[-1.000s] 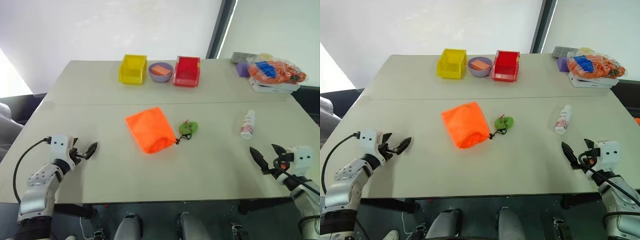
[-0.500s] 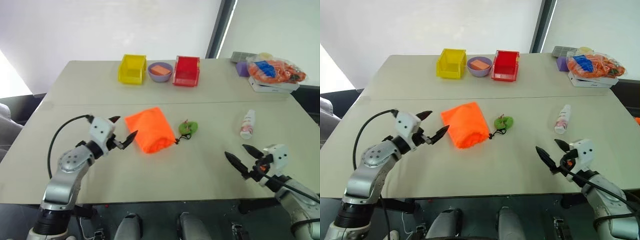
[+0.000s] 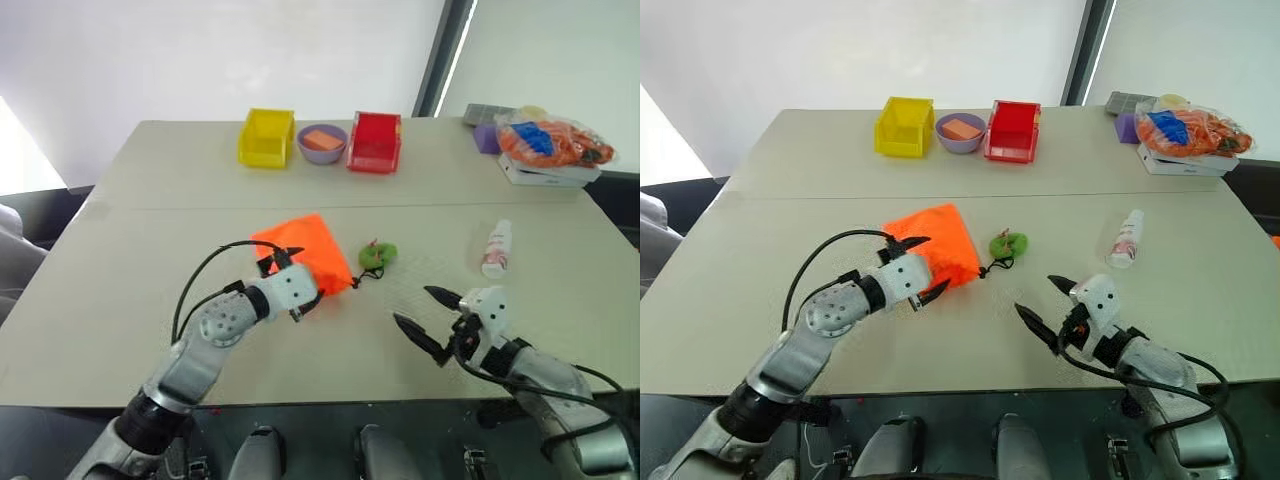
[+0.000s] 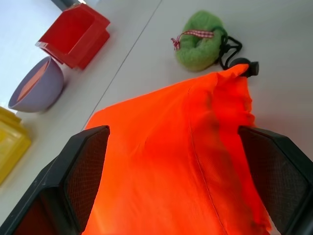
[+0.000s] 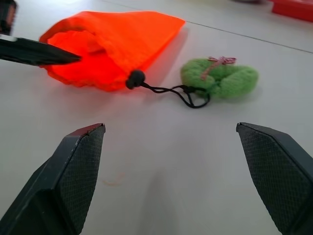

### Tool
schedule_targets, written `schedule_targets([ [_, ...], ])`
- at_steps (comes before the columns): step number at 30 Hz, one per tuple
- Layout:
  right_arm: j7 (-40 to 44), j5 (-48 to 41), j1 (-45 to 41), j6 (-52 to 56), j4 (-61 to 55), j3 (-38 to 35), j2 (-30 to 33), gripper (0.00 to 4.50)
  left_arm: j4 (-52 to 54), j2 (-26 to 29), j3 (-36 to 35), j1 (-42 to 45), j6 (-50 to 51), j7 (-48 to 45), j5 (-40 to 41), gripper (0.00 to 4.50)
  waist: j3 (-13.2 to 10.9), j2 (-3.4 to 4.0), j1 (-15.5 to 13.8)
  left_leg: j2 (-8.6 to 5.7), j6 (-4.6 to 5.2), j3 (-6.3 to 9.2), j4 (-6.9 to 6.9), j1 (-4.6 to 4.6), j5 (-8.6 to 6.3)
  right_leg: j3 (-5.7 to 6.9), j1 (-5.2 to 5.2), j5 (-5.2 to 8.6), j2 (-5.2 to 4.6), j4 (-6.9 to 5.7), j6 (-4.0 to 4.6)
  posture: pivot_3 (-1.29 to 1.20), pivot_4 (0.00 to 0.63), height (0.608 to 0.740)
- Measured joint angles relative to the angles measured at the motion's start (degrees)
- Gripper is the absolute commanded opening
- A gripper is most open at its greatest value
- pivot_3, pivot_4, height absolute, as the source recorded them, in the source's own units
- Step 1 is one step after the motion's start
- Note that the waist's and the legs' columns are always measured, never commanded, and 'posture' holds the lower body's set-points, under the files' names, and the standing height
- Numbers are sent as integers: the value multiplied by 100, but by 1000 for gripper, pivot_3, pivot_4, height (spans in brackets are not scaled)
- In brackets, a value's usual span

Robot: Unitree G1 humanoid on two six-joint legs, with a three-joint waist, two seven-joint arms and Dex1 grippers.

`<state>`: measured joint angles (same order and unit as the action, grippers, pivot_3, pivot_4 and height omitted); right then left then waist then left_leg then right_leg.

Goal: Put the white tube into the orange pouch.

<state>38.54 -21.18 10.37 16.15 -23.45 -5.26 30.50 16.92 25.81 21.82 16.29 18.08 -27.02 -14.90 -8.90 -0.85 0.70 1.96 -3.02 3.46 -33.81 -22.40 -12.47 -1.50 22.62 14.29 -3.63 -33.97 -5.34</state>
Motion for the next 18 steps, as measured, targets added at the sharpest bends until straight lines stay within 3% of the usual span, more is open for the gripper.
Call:
schedule_targets([
  [6, 106, 183, 12, -190, 2, 175, 31, 4455, -214, -161, 3, 96, 43, 125, -350, 4500, 0, 0, -7, 0, 1, 1, 0, 0, 0, 0, 0, 0, 2, -5, -1, 0, 150, 740],
  [9, 126, 199, 3, -262, 26, 176, 30, 4500, -237, -232, -24, 136, 29, 141, -366, 3246, 0, 0, -7, 0, 2, 1, -2, 1, 0, 0, -1, 0, 2, -5, -1, 0, 150, 740],
  [15, 46, 183, -179, -380, 153, 139, -104, 4500, -330, -228, -66, 155, -17, 113, -358, 82, 0, 0, -1, 0, 2, 1, -2, 3, 1, 0, -3, -1, 4, -9, -1, 0, 150, 740],
  [18, -165, 154, -336, -415, 167, -25, -293, 4500, -338, -292, -147, 155, 55, 55, -242, 29, 1, 1, -7, 0, 2, 2, -4, 3, 1, 0, -4, -1, 4, -10, -2, 0, 150, 740],
])
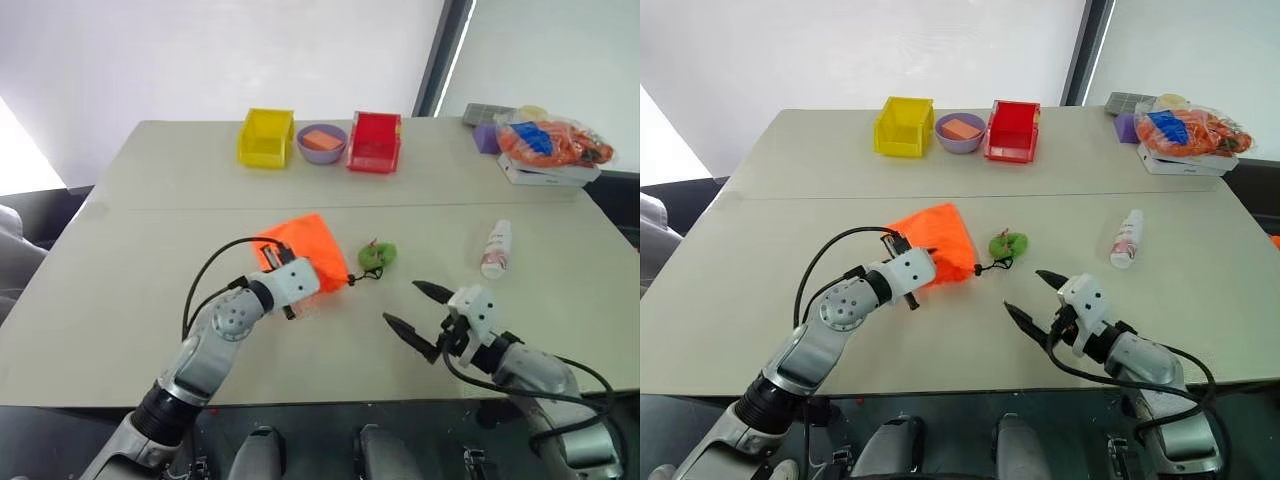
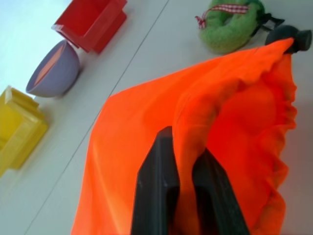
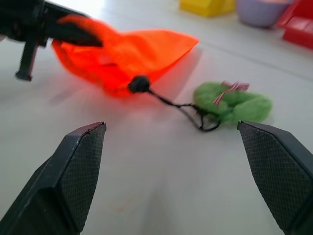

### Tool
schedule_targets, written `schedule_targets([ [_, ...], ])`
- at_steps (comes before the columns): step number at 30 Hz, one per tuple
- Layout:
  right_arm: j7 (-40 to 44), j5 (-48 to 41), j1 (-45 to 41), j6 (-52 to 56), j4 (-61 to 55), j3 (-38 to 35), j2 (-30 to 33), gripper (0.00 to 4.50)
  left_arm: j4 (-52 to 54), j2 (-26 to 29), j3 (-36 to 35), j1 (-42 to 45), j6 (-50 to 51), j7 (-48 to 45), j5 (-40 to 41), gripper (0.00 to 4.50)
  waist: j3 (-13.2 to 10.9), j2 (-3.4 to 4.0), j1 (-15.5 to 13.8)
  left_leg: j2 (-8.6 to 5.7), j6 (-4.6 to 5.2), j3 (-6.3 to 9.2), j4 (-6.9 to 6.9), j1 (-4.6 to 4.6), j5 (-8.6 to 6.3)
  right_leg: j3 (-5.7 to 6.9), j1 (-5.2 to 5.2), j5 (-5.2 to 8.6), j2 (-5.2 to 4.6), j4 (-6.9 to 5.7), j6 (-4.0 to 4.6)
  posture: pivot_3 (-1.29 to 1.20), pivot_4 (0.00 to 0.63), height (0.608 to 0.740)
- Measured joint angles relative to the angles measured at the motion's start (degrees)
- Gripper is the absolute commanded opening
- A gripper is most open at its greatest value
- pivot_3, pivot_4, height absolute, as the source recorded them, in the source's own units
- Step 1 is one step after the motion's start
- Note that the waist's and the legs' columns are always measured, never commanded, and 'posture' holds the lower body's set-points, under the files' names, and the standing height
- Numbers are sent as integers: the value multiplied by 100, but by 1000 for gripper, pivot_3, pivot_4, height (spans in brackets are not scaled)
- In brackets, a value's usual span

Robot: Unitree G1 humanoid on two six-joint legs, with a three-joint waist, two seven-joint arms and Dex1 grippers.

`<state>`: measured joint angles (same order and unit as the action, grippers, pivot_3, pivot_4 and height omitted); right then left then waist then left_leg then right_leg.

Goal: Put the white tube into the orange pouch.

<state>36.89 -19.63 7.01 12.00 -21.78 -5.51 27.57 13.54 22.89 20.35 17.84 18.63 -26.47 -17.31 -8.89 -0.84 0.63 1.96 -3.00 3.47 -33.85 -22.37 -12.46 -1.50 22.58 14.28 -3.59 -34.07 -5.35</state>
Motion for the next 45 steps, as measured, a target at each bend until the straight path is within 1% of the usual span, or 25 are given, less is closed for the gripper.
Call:
schedule_targets([
  [3, -451, -148, -264, 74, 221, -353, -296, 4500, 35, -515, -442, 3, 658, -192, 685, 29, 0, 0, -6, -1, 0, 1, -8, 0, 0, 1, -6, -1, 0, -2, -1, 0, 150, 740],
  [4, -600, -150, -346, 106, 309, -474, -341, 4500, 59, -594, -546, 3, 877, -269, 885, 29, 0, 0, -4, -2, 1, 1, -8, 0, 0, 0, -7, -1, 0, -2, 0, 0, 150, 740],
  [8, -1233, 22, -554, 151, 775, -828, -419, 4500, 63, -611, -891, 162, 1446, -495, 1403, 29, 1, 1, 1, -1, 2, 3, -7, 3, 1, 0, -4, -2, 4, -10, 1, 0, 150, 740],
  [12, -2115, 508, -984, 229, 1405, -1062, -457, 4500, 66, -622, -1090, 490, 1960, -741, 1944, 29, 5, 7, 13, -2, 2, 2, -9, 5, 2, 0, -7, -5, 4, -12, 5, 0, 150, 740],
  [16, -2874, 979, -1373, 228, 2120, -1126, -525, 4500, 7, -538, -1069, 571, 2011, -846, 2109, 29, 5, 8, 17, -2, 3, 3, -6, 7, 2, 0, -8, -14, 7, -14, 20, 0, 150, 740],
  [20, -3467, 1089, -1811, 236, 2793, -1262, -790, 4500, -110, -572, -1088, 794, 2134, -828, 2269, 29, 5, 9, 21, -2, 4, 4, -8, 8, 3, -1, -12, -14, 8, -14, 20, 0, 150, 740],
  [27, -3950, 1118, -2418, -65, 3713, -1337, -1036, 4500, -215, -603, -1055, 862, 2195, -797, 2380, 29, 6, 10, 40, -2, 4, 7, -6, 10, 3, -2, -13, -14, 11, -20, 17, 0, 150, 740],
  [32, -4209, 1159, -2520, -290, 4070, -1354, -1096, 4500, -215, -596, -1037, 862, 2193, -713, 2401, 29, 7, 12, 36, -2, 4, 7, -7, 10, 3, -3, -14, -14, 11, -20, 17, 0, 150, 740],
  [34, -4240, 1158, -2546, -351, 4118, -1355, -1097, 3957, -214, -593, -1036, 862, 2193, -695, 2404, 0, 7, 12, 40, -2, 5, 7, -7, 10, 3, -3, -15, -14, 11, -21, 17, 0, 150, 740],
  [35, -4249, 1158, -2546, -381, 4125, -1355, -1101, 3552, -214, -590, -1034, 862, 2193, -682, 2406, 0, 8, 13, 41, -2, 5, 7, -7, 11, 3, -3, -14, -14, 12, -22, 17, 0, 150, 740],
  [37, -4254, 1154, -2546, -418, 4128, -1354, -1111, 2637, -214, -581, -1031, 861, 2193, -666, 2406, 0, 8, 13, 42, -2, 5, 7, -7, 12, 3, -3, -15, -14, 13, -24, 17, 0, 150, 740],
  [39, -4267, 1153, -2546, -462, 4130, -1363, -1123, 1546, -214, -554, -1027, 861, 2192, -647, 2406, 0, 8, 13, 47, -2, 5, 8, -7, 12, 3, -4, -14, -14, 13, -25, 17, 0, 150, 740],
  [40, -4267, 1154, -2546, -480, 4130, -1363, -1124, 1248, -213, -548, -1026, 861, 2191, -632, 2407, 0, 8, 13, 50, -2, 5, 8, -7, 14, 3, -4, -15, -14, 13, -25, 17, 0, 150, 740],
  [45, -4265, 1157, -2541, -480, 4119, -1339, -1132, 1248, -214, -534, -1008, 861, 2175, -608, 2410, 0, 8, 13, 53, -2, 5, 8, -7, 16, 3, -4, -16, -14, 14, -27, 17, 0, 150, 740],
])
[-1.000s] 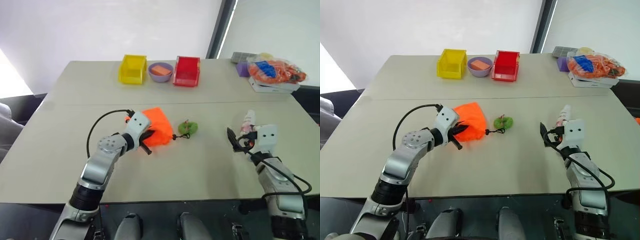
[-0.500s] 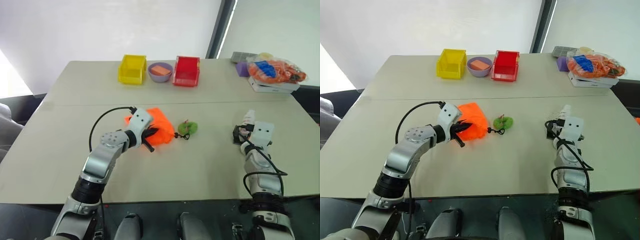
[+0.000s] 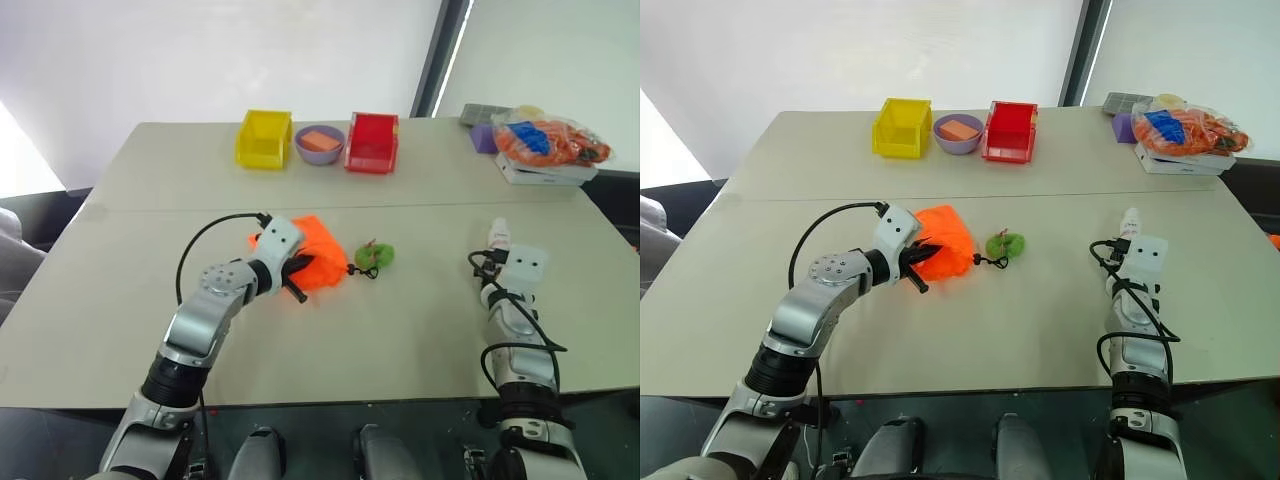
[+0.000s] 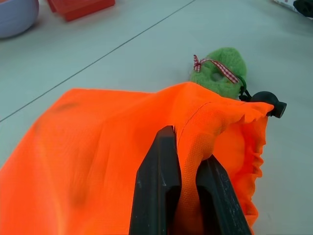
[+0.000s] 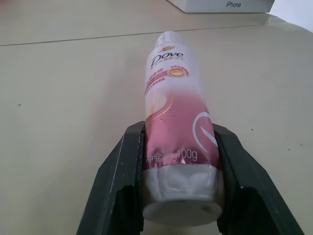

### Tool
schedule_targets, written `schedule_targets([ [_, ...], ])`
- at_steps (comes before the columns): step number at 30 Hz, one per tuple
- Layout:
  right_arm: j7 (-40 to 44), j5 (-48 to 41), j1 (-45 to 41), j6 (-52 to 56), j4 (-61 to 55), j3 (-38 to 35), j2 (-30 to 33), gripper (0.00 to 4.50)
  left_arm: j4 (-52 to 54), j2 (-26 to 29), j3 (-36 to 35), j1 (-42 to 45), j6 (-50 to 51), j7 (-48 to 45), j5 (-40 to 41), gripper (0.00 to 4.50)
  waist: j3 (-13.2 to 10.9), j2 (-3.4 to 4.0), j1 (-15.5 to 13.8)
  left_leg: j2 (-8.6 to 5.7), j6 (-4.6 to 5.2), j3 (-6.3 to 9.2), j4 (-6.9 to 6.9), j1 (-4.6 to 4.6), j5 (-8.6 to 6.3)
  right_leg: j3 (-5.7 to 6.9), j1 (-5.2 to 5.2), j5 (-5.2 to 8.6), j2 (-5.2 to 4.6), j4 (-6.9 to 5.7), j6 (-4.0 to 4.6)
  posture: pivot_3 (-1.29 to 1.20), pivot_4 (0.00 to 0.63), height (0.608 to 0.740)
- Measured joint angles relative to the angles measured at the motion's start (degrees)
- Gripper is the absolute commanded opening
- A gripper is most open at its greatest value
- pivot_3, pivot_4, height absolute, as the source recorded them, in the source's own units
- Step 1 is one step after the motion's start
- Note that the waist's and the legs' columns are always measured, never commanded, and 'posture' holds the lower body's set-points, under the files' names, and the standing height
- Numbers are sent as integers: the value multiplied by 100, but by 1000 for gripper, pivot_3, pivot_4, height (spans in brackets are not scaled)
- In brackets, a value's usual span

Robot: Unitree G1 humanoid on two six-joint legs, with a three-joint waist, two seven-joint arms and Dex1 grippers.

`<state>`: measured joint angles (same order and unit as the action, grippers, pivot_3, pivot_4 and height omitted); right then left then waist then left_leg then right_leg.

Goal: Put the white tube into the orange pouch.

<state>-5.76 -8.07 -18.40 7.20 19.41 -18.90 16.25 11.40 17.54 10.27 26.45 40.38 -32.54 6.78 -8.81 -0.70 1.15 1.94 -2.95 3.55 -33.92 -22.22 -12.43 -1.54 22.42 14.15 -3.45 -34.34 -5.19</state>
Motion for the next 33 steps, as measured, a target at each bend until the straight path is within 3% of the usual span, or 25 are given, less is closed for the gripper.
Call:
schedule_targets([
  [6, 404, 47, 416, -1, -579, 284, 67, 1248, -10, 4, 1, 0, -71, -2, 21, 0, -1, 5, -7, 0, 0, 0, 1, -2, 0, 0, 1, 2, 0, 0, -3, 0, 150, 740],
  [10, 1870, -346, 1230, 37, -1953, 743, 616, 1248, -107, 12, -24, 20, -70, -83, 170, 0, -1, 12, -15, 0, 0, 2, 1, -2, 0, 0, -1, 11, 1, 0, -17, 0, 150, 740],
  [13, 3181, -1164, 2113, 497, -3346, 1059, 1184, 1248, -235, 90, -71, 60, -62, -216, 311, 0, -1, 11, -31, 1, 3, 10, 2, 1, -2, 3, -8, 23, 4, 0, -35, 0, 150, 740],
  [17, 4132, -2120, 2884, 1365, -4543, 1297, 1677, 1248, -381, 197, -103, 117, -59, -332, 452, 0, -3, 7, -24, 0, 2, 8, -11, 1, -3, 2, -10, 22, 1, 1, -32, 0, 150, 740],
  [22, 4206, -2421, 2821, 2068, -5118, 1687, 1740, 1248, -462, 242, -109, 141, -59, -402, 527, 0, -11, -6, -25, 0, 0, 9, -21, 1, -4, 2, -6, 17, -1, 8, -21, 0, 150, 740],
  [33, 3654, -2044, 2249, 2471, -5187, 2322, 1362, 1248, -453, 278, -69, 195, -52, -475, 637, 0, -9, -10, -53, -6, 1, 9, -4, -16, -4, 4, 3, 10, -5, 14, -10, 0, 150, 740],
])
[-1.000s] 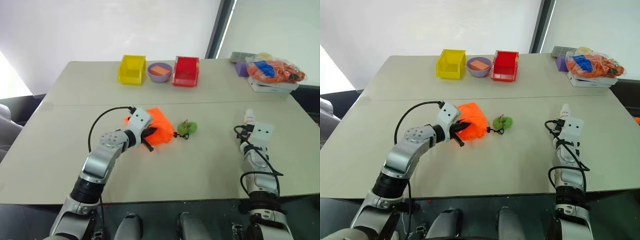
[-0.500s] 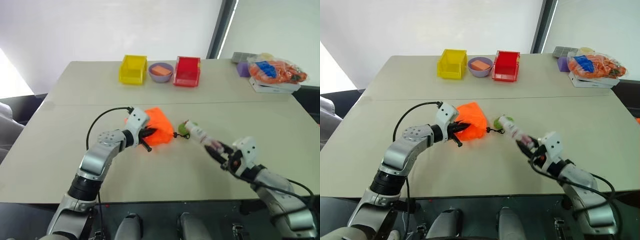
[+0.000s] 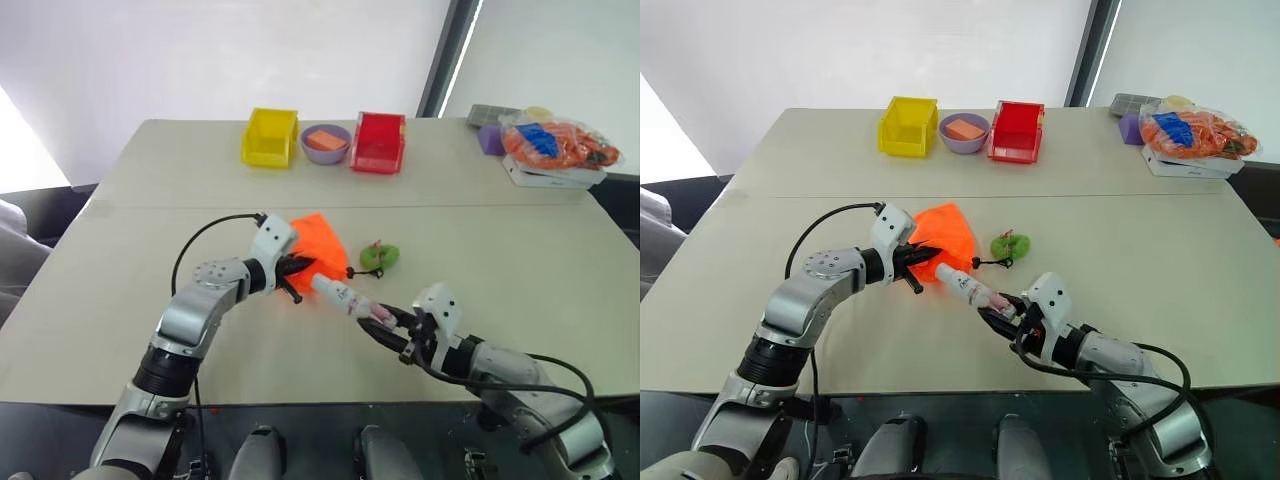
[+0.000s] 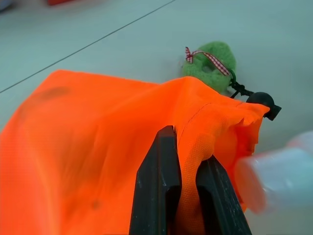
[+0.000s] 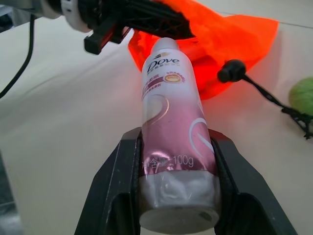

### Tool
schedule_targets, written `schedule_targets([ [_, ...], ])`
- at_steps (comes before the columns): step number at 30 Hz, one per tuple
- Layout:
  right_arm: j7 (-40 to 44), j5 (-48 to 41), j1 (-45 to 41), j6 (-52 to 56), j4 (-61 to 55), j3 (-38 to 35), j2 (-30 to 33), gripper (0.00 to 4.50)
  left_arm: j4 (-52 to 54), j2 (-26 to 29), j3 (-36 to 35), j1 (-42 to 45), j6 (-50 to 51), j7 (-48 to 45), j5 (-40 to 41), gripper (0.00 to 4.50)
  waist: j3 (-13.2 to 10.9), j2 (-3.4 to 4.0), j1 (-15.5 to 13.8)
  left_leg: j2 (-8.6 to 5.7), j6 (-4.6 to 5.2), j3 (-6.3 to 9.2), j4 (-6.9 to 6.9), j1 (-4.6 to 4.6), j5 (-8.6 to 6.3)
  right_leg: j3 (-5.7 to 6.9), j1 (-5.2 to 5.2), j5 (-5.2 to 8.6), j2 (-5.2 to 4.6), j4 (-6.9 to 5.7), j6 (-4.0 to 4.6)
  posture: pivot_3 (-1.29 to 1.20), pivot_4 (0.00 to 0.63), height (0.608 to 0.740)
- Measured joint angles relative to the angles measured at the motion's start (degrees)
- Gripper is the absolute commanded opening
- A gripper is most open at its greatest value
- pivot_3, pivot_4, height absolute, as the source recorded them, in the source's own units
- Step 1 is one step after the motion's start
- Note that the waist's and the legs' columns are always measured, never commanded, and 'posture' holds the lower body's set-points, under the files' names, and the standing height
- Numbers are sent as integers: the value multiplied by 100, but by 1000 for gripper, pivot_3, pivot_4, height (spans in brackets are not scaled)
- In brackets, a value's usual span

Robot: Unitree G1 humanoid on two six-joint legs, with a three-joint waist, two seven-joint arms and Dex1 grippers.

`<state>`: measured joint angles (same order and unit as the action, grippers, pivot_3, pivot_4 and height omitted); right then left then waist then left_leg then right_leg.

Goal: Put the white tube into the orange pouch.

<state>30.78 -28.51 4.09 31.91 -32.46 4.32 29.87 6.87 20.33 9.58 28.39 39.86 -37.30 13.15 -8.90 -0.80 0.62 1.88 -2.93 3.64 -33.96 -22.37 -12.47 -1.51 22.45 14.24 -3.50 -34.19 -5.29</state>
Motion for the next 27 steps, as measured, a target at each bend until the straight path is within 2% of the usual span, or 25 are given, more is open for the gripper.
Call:
schedule_targets([
  [12, -494, 667, -338, -5, 367, 195, -465, 1248, 351, 209, 221, 28, -3, -130, -25, 0, 0, 0, 13, 1, 0, 2, -1, 5, 0, 0, -1, 3, 2, -4, -6, 0, 150, 740],
  [22, -1021, 1363, -1001, 48, 910, 814, -1163, 1248, 879, 256, 551, -138, 65, -259, 3, 0, 1, 0, 19, 1, 0, 3, 0, 5, 0, 0, 1, 1, 3, -6, -2, 0, 150, 740],
  [27, -1419, 1798, -1593, 26, 1507, 983, -1679, 1248, 1041, 359, 591, -247, 124, -372, 7, 0, 1, 1, 31, 1, 0, 2, -1, 6, 1, 0, 2, -3, 3, -11, 4, 0, 150, 740],
])
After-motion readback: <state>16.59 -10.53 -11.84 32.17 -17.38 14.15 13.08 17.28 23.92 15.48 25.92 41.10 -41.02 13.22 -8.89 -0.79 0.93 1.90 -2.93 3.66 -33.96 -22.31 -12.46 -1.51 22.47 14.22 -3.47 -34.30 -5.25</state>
